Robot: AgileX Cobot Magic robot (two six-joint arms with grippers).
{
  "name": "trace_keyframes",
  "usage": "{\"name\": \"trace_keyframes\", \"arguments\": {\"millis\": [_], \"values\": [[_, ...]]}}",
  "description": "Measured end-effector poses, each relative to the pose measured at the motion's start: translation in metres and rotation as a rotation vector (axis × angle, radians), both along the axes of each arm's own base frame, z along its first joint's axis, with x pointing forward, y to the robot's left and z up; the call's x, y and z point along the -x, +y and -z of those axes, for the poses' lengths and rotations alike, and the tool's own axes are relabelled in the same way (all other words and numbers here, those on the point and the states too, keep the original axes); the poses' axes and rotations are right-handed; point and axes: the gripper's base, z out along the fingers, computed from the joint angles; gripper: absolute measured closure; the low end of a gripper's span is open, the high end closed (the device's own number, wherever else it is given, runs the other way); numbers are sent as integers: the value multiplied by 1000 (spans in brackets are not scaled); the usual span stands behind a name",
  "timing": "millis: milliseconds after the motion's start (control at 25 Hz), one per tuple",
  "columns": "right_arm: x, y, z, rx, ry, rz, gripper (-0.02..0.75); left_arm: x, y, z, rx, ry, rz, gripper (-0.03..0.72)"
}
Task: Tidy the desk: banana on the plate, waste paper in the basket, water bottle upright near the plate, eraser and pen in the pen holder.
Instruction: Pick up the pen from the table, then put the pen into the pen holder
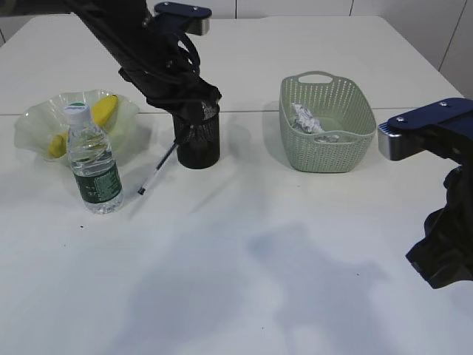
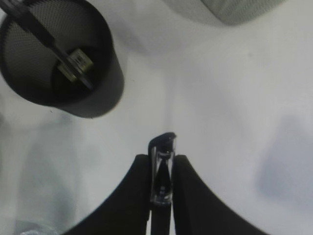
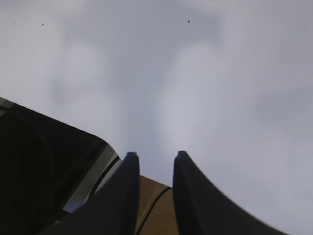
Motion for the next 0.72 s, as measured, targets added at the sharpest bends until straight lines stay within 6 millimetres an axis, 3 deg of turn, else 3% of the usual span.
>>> {"name": "trace_keyframes", "arguments": {"millis": [160,720], "values": [[0,0,0,0,0,0,555,-16,12,-8,98,-85,-76,622],[0,0,0,0,0,0,555,-46,9,-43,342,-512,-187,622]]}}
